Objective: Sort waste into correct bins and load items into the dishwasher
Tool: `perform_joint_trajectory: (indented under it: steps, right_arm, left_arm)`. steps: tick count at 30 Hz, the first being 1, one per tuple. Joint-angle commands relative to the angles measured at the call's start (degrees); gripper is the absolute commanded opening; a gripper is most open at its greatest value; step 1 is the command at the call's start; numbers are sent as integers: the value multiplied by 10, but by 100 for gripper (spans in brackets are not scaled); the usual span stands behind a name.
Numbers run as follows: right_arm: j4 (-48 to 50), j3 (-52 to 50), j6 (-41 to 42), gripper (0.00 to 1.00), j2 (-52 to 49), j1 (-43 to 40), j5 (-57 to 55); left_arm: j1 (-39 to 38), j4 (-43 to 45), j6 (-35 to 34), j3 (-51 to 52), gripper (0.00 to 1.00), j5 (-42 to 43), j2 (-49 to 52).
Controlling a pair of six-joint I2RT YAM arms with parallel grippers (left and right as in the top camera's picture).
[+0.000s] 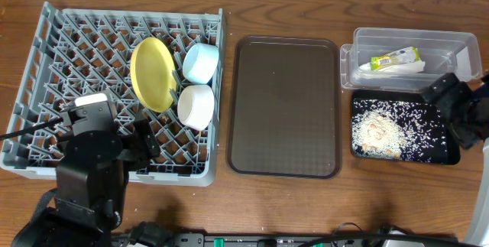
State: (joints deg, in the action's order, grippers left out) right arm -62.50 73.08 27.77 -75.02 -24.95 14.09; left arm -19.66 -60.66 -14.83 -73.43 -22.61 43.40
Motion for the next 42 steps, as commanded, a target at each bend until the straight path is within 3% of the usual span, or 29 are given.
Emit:
perform_joint_trajectory:
  steps: [1,14,19,27,32,42]
  right_arm:
    - [0,3,-53,99,13,30,85]
    - [-29,3,-85,99,126,275,111]
    - [-34,3,-134,99,157,291,57]
    - [19,-12,-304,99,278,301,18]
    - [147,-136,-393,99,378,282,-13]
    - [409,-493,-399,99,601,253,-23]
  left_arm:
    - [0,-2,-5,-9,89,2,0]
    - [0,-2,-5,-9,89,2,0]
    - [0,-2,-5,-9,89,2,0]
    - [0,-2,-5,-9,89,2,0]
    - [0,-2,-5,-9,89,2,0]
    - [0,-2,-5,-9,90,2,0]
